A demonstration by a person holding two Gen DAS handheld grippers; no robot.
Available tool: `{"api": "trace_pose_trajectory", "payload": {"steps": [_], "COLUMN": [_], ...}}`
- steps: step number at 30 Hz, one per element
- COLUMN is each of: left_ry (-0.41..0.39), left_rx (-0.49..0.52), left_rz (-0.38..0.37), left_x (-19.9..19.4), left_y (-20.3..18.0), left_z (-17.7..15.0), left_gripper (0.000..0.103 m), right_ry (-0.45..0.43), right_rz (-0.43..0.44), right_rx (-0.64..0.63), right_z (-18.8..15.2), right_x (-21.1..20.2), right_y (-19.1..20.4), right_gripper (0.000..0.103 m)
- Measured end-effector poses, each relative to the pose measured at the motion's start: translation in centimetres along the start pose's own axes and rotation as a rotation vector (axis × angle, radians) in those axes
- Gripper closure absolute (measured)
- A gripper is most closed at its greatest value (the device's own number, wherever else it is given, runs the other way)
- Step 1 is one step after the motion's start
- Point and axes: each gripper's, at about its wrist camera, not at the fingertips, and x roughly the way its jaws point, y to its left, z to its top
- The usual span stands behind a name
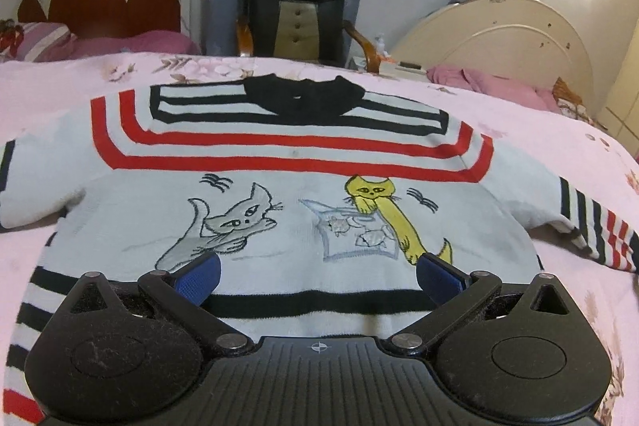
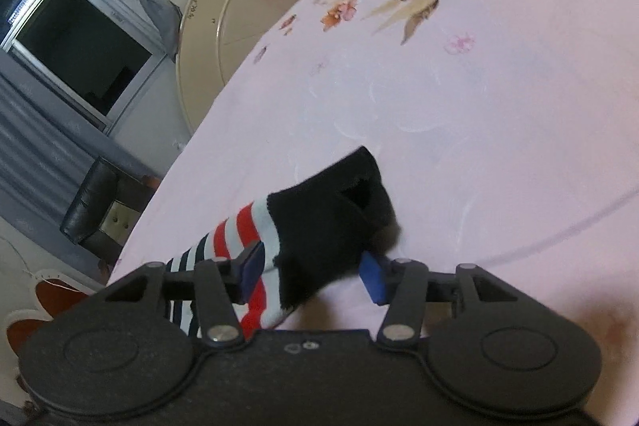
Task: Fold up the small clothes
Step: 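Grasp the sweater's sleeve cuff with the right gripper, then carry the held sleeve across the sweater body with the right gripper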
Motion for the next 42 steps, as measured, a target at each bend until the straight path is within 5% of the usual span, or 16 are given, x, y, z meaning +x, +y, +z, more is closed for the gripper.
{"api": "trace_pose_trajectory", "payload": {"steps": [2, 4, 9, 12, 15, 21, 30, 37, 39, 42], "left_ry": [0.005, 0.021, 0.010, 0.007, -0.010, -0.005, -0.034, -0.018, -0.009, -0.011], "left_rx": [0.002, 0.002, 0.052, 0.040, 0.041, 0.010, -0.070, -0.099, -0.094, -0.123], "left_rz": [0.015, 0.019, -0.005, -0.008, 0.006, 0.029, 0.035, 0.036, 0.032, -0.019], "left_x": [0.5, 0.9, 1.0, 1.1, 1.0, 2.2, 2.1, 1.4, 1.6, 1.9], "left_y": [0.3, 0.6, 2.1, 3.5, 5.0, 8.6, 13.5, 16.7, 16.8, 16.6], "left_z": [0.1, 0.4, 1.4, 2.1, 2.5, 2.9, 3.6, 3.5, 3.4, 3.7], "left_gripper": [0.000, 0.000, 0.000, 0.000, 0.000, 0.000, 0.000, 0.000, 0.000, 0.000], "right_ry": [-0.002, 0.012, -0.115, -0.017, -0.045, -0.078, 0.107, 0.306, 0.320, 0.281], "right_rz": [-0.026, -0.037, -0.022, -0.101, -0.094, 0.026, 0.308, 0.370, 0.344, 0.376], "right_rx": [-0.027, -0.019, -0.113, -0.132, -0.145, -0.311, -0.607, -0.723, -0.741, -0.751], "right_z": [0.1, 0.6, 1.8, 2.1, 2.0, -0.4, -13.0, -23.6, -25.4, -25.0], "right_x": [0.3, 0.9, -1.4, 1.2, 1.0, -0.2, 3.3, 7.3, 7.7, 4.9], "right_y": [0.3, -0.3, 1.2, 1.5, 2.8, 10.6, 26.7, 33.2, 33.0, 32.4], "right_gripper": [0.084, 0.097, 0.097, 0.097, 0.096, 0.096, 0.097, 0.096, 0.091, 0.068]}}
